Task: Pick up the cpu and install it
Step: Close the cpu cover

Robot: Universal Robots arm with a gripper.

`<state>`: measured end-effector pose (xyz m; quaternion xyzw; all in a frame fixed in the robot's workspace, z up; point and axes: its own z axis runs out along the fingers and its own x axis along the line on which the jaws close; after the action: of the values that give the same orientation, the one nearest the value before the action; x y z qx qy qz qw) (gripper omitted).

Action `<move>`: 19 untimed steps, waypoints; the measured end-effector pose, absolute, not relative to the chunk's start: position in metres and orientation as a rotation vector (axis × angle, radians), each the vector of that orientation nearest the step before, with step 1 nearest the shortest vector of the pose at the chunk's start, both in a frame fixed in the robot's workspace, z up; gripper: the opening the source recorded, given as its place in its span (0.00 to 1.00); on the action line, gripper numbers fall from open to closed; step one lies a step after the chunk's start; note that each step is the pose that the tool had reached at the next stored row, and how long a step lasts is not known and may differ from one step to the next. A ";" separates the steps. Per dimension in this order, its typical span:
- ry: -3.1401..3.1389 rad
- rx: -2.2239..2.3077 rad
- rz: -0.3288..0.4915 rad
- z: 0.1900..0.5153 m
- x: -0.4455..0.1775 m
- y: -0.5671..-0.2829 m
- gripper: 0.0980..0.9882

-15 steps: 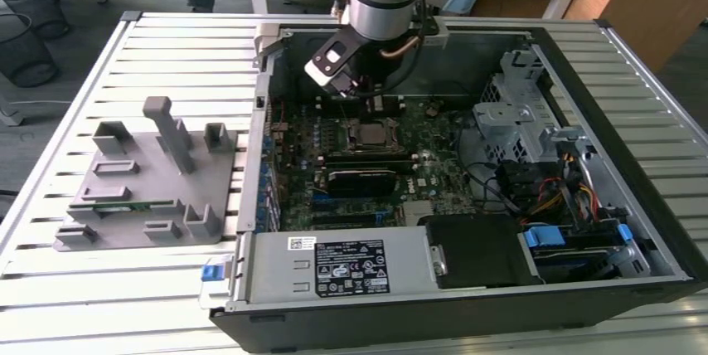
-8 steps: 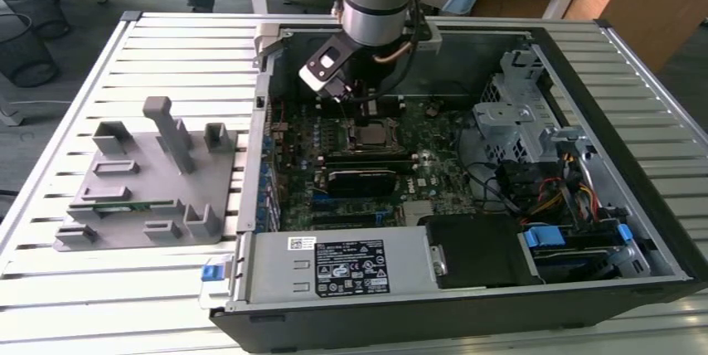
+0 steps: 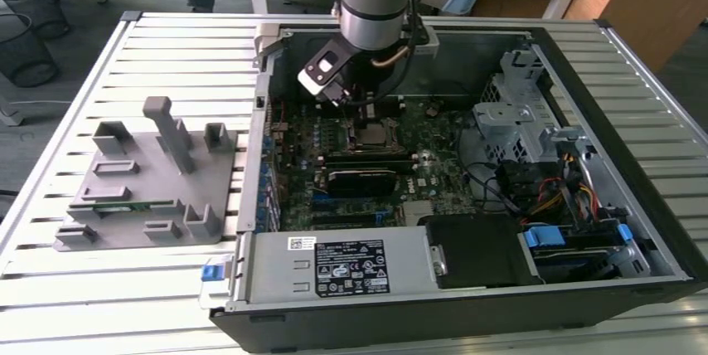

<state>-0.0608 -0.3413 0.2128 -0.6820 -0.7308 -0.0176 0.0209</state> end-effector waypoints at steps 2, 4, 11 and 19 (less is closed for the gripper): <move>-2.266 -2.115 -0.055 0.211 -0.062 -0.341 0.01; -2.266 -2.115 -0.055 0.210 -0.063 -0.341 0.01; -2.266 -2.115 -0.054 0.206 -0.063 -0.341 0.01; -2.266 -2.115 -0.053 0.202 -0.063 -0.341 0.01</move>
<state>-0.0632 -0.3413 0.2018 -0.6820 -0.7308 -0.0172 0.0207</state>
